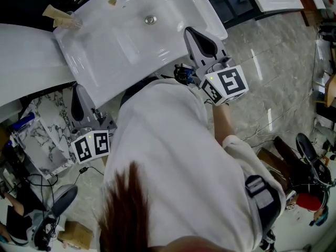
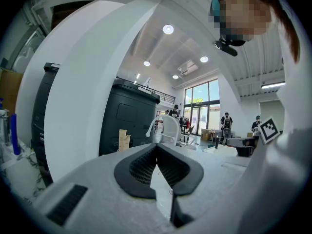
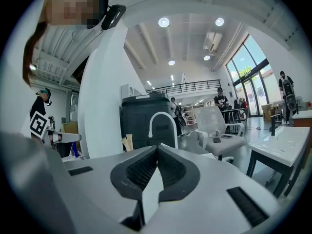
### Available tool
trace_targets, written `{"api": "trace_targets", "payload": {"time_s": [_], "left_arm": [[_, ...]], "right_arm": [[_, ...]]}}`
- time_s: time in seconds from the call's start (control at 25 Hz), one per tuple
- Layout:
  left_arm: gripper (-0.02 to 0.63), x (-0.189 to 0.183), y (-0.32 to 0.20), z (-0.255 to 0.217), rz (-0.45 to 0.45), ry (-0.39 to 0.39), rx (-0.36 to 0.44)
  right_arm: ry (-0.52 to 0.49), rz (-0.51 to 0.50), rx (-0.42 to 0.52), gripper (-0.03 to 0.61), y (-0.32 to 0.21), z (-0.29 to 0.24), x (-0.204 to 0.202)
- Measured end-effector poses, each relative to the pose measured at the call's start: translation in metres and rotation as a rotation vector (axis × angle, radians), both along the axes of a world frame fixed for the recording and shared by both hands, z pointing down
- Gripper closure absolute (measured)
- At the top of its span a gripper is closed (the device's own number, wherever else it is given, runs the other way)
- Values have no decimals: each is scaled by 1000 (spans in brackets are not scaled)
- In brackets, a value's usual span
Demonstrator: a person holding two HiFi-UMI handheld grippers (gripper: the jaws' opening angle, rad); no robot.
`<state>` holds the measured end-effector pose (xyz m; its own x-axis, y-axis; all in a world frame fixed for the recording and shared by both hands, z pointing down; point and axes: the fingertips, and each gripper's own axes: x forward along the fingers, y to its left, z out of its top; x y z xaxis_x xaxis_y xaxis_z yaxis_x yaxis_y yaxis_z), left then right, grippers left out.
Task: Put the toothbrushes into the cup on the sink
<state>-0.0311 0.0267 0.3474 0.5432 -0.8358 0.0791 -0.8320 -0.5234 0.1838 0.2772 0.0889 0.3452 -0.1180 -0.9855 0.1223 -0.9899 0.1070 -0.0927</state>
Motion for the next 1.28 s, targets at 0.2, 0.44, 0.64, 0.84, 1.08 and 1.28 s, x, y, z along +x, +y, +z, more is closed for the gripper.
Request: {"api": "trace_targets", "payload": {"time_s": [0.2, 0.44, 0.64, 0.84, 1.08, 1.28], "left_arm": [[598, 2, -1, 0, 3, -2, -1], [598, 7, -4, -1, 12, -3, -1], [598, 9, -3, -2, 20, -2, 3], [598, 8, -2, -3, 17, -1, 7], [599, 7, 0, -3, 14, 1, 8], [598, 5, 2, -2, 16, 6, 11]], "right_arm": [[-4, 4, 2, 566, 0, 0, 2], [-14, 24, 5, 566, 1, -1, 7], [2, 18, 5, 566, 2, -1, 6], [8, 9, 9, 566, 2, -2, 4], [11, 0, 7, 566, 2, -1, 1], [14, 5, 10, 566, 3, -2, -2]]}}
